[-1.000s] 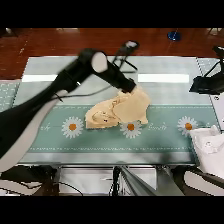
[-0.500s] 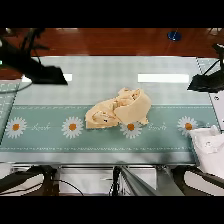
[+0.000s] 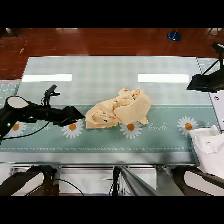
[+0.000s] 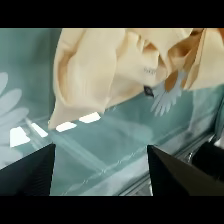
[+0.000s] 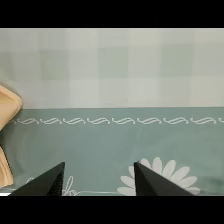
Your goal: Fold the shirts.
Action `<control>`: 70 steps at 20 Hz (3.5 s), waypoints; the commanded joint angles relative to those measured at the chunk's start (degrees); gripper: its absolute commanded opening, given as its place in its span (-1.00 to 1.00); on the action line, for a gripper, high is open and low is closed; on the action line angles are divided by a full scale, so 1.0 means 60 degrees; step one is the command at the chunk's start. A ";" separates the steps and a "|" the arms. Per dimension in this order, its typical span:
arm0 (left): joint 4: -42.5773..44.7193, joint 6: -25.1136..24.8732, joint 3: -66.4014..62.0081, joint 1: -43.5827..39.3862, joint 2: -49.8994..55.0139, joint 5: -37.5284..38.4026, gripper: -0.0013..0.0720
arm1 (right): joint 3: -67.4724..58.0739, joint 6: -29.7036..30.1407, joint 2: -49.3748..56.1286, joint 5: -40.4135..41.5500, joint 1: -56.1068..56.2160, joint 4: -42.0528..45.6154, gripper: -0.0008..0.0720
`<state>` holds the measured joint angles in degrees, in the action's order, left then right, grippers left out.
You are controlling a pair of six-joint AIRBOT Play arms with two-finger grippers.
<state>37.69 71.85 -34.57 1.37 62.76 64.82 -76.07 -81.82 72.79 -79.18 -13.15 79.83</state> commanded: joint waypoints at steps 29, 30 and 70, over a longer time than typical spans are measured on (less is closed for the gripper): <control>-0.0091 -0.0973 -0.3646 -0.1322 0.3370 -0.0193 -0.87 | 0.2331 0.2696 0.2328 0.0663 0.0259 -0.4503 0.66; -0.0091 -0.0973 -0.3646 -0.1322 0.3373 -0.0193 -0.87 | 0.2554 0.2725 0.2444 0.0856 0.0415 -0.4510 0.66; -0.0018 -0.1362 -0.8958 -0.0707 -0.0208 0.0149 -0.88 | 0.0051 0.1687 -0.2725 0.1005 0.0029 -0.5344 -0.95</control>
<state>37.39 63.64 -81.19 -3.36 66.63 66.04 -73.52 -69.80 61.71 -70.70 -10.61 43.38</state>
